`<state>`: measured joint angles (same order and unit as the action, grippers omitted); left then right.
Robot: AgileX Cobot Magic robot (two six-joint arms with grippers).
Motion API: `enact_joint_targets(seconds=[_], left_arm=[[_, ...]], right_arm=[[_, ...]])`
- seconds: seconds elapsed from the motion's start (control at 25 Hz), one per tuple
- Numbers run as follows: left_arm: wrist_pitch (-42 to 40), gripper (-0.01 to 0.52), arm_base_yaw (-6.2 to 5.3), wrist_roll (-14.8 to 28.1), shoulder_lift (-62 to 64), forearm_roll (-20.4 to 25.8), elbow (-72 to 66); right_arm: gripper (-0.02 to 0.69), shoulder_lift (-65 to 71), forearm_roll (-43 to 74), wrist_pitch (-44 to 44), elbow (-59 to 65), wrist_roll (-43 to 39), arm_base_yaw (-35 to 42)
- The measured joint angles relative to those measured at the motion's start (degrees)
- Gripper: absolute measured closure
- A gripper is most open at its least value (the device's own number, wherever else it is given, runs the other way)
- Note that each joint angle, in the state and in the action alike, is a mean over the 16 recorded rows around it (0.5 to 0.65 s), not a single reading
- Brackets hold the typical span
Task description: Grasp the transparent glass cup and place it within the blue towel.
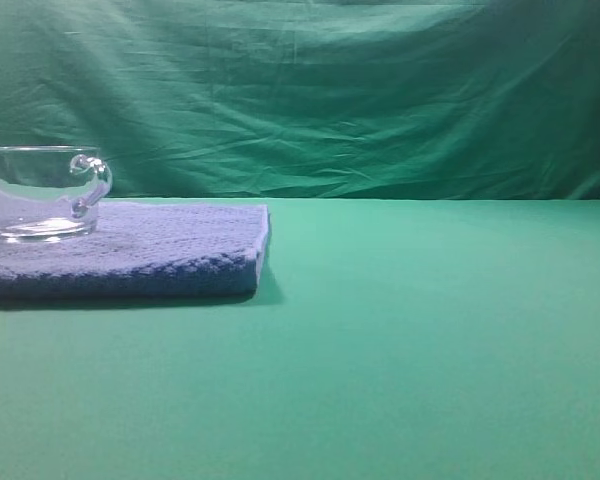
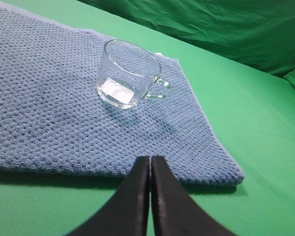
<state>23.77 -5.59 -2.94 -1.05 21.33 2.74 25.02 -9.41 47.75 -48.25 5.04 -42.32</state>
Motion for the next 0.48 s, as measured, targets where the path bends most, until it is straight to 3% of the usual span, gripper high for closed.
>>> enact_joint_targets(seconds=[0.24, 0.48], left_arm=[[0.0, 0.514, 0.0, 0.0, 0.0, 0.0, 0.0], [0.0, 0.514, 0.0, 0.0, 0.0, 0.0, 0.0]], right_arm=[[0.665, -1.67, 0.51, -3.96, 2.6, 0.0, 3.93], [0.665, -5.32, 1.01, -9.03, 8.31, 0.0, 13.55]])
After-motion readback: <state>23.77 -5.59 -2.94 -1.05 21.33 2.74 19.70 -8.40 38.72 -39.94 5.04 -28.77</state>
